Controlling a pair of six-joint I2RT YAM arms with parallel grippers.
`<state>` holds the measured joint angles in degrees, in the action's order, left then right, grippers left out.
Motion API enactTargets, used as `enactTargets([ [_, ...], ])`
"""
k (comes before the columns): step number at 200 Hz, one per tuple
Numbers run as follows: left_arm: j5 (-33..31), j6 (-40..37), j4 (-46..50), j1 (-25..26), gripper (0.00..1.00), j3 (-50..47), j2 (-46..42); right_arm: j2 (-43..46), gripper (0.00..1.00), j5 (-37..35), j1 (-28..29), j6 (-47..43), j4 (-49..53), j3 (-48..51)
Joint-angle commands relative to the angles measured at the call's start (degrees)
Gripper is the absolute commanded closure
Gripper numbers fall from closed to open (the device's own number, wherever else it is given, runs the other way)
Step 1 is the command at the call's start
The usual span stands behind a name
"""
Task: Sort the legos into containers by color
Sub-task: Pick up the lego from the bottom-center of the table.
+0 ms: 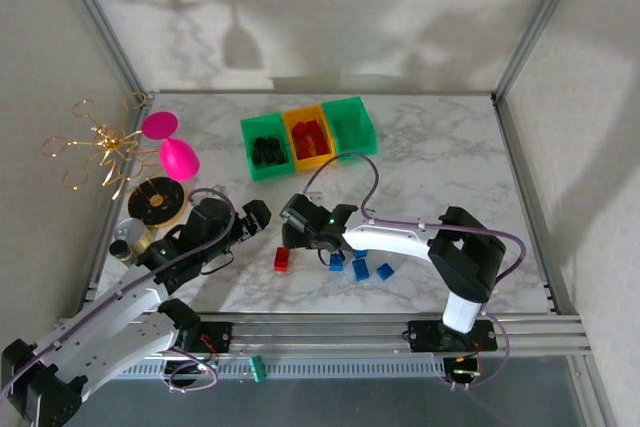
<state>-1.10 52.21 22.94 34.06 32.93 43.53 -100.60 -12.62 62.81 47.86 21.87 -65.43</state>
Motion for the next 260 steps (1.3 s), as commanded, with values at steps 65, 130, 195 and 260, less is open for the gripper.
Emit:
enactTargets([
  [65,-4.5,3.3,5.3,0.4,0.0,-2.0,-3.8,-5.5,0.2,3.5,6.6,4.3,-0.9,-2.9],
  [130,-5.2,5.1,6.9,0.3,0.0,-2.3,-5.4,-10.4,0.32,3.7,8.8,4.6,-0.1,-6.8],
  [195,-4.8,5.1,6.6,0.3,0.0,-2.6,-5.8,-10.9,0.54,-0.1,8.7,3.7,3.5,-7.0],
  [260,-4.0,4.8,5.4,0.3,0.0,-1.9,-5.5,-8.6,0.74,-2.0,8.2,2.6,3.9,-7.3],
])
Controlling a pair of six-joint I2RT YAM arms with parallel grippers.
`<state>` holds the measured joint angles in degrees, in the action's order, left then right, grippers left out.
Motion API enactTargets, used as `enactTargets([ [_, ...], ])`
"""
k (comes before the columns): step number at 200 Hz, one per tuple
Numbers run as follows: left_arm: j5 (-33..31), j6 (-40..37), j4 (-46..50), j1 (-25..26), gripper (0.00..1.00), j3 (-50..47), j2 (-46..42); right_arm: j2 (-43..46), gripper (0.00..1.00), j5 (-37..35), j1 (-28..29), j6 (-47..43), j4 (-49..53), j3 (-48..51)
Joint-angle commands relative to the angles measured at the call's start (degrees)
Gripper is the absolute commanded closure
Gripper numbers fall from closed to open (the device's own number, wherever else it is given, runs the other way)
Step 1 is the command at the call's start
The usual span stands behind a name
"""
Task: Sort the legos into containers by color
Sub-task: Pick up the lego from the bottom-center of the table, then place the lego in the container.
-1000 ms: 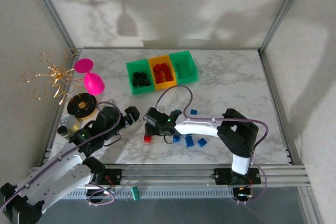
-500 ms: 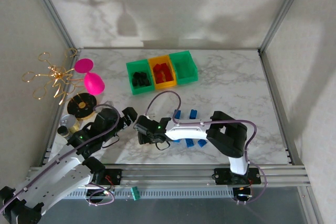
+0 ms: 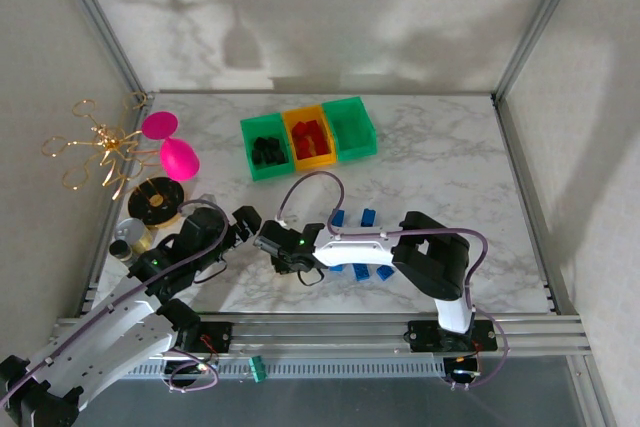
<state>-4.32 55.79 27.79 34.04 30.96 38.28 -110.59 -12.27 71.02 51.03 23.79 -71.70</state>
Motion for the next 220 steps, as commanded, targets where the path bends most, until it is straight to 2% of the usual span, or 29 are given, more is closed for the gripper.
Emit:
enactTargets([
  [1,-0.8,1.2,0.5,0.4,0.0,0.1,-0.2,1.4,0.74,-2.4,-0.1,-0.5,2.0,-1.0],
  [42,-0.2,0.3,-1.3,0.4,0.0,1.9,1.1,9.1,0.75,-4.4,-3.8,-2.8,1.9,1.7],
  [98,0.3,-1.6,-7.7,0.3,0.0,4.2,6.3,12.8,0.74,-6.8,-15.9,-14.6,-1.6,1.3],
  [122,0.0,-2.3,-11.9,0.3,0.0,5.3,9.3,9.3,0.73,-5.2,-21.5,-20.3,-5.5,-2.4],
  [159,-0.4,-3.3,-17.0,0.3,0.0,7.3,14.9,0.3,0.73,-7.8,-24.8,-29.0,-7.6,-13.4],
  [220,-0.7,-5.2,-20.3,0.1,0.0,10.0,20.7,-11.6,0.7,-5.7,-30.5,-34.3,-9.0,-27.3],
])
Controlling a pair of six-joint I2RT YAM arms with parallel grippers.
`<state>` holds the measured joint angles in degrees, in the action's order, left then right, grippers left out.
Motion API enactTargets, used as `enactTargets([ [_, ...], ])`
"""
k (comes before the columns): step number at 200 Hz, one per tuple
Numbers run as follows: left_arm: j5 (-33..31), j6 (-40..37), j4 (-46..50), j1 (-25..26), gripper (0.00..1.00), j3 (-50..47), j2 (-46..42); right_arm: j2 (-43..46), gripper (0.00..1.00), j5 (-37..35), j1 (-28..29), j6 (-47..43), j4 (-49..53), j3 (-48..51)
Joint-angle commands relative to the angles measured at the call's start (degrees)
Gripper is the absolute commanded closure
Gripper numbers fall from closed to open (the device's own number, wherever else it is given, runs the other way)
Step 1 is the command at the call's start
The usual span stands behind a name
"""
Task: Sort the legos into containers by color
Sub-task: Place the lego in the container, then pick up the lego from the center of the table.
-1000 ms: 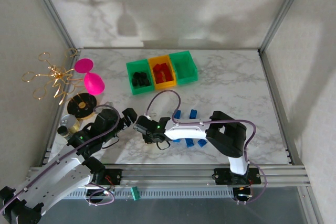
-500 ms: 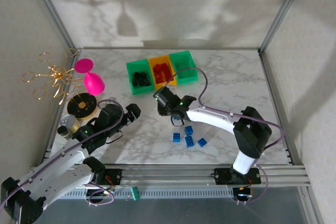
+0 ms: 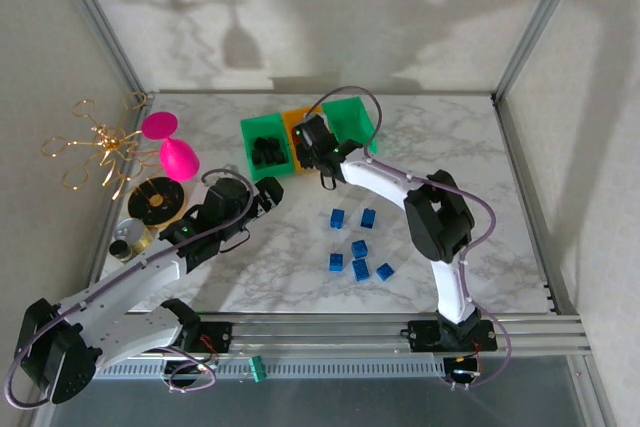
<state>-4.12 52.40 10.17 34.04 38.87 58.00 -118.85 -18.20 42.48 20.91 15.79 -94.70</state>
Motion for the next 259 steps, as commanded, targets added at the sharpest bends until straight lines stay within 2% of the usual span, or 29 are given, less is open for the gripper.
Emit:
enactTargets([
  [1,-0.8,-1.8,-2.6,0.1,0.0,2.1,1.0,-3.5,0.7,0.3,-2.0,-4.3,-0.9,-4.4],
  [20,-0.9,-2.0,-3.0,0.1,0.0,2.3,1.8,-6.9,0.68,0.4,-2.4,-5.1,-0.4,-8.3],
  [28,-0.9,-2.0,-3.1,0.1,0.0,2.3,2.0,-8.4,0.65,0.5,-4.2,-5.2,0.1,-9.9],
  [57,-0.6,-2.1,-3.2,0.0,0.0,2.6,2.5,-10.9,0.57,1.2,-4.6,-7.1,1.3,-14.9],
  [89,-0.7,-2.5,-2.8,0.0,0.0,2.9,2.5,-9.0,0.45,1.1,-4.6,-7.6,1.7,-15.1],
  [110,0.0,-2.5,-2.8,0.1,0.0,3.0,2.2,-5.7,0.44,1.7,-4.4,-7.3,2.5,-13.4],
  [136,1.1,-2.8,-2.1,0.5,0.01,2.8,1.3,1.8,0.42,2.7,-4.0,-5.0,2.3,-6.1],
  [193,3.7,-2.1,-0.3,2.6,0.0,0.0,-2.8,17.1,0.35,5.0,-2.9,7.1,7.7,13.8],
  [204,4.0,-1.8,0.5,3.1,0.0,-1.0,-3.8,19.6,0.33,4.0,-0.6,10.0,8.7,17.4],
  [230,4.6,-1.7,1.5,4.5,0.0,-3.3,-6.4,22.9,0.26,3.7,2.1,15.7,10.0,24.9],
  [259,4.7,-0.8,2.1,5.4,0.0,-5.5,-8.2,22.9,0.25,3.4,5.6,20.9,9.9,29.0],
])
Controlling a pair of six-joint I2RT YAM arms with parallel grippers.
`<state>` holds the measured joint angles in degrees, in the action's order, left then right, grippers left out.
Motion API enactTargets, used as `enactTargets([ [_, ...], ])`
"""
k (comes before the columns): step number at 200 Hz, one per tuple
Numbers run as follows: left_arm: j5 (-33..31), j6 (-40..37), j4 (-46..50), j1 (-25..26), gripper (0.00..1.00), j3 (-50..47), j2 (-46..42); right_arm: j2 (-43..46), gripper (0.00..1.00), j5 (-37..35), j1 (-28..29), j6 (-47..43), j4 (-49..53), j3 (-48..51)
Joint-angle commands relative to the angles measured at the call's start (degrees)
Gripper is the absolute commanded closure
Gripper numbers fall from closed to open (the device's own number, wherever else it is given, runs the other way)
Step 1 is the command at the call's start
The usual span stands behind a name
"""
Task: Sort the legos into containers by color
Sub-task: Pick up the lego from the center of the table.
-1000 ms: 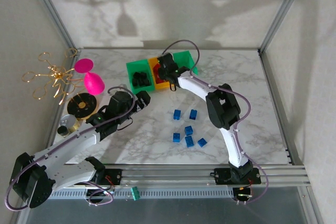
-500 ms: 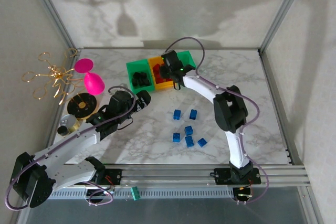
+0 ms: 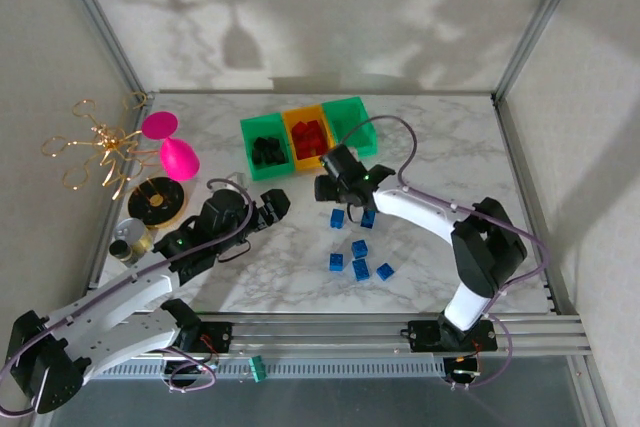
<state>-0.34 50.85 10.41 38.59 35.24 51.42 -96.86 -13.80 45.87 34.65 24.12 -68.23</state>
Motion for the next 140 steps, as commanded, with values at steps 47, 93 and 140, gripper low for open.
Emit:
enactTargets([
  [47,1.9,0.8,1.1,1.6,0.0,-4.0,-0.9,-2.3,0.28,-2.3,3.6,10.9,-1.4,5.4],
  [93,2.0,0.7,0.8,2.2,0.0,-4.0,1.5,-6.6,0.39,-4.1,4.0,9.7,-1.5,3.4],
  [140,1.8,0.3,0.5,2.4,0.0,-3.4,2.9,-9.3,0.5,-4.3,4.0,8.2,-2.9,2.5],
])
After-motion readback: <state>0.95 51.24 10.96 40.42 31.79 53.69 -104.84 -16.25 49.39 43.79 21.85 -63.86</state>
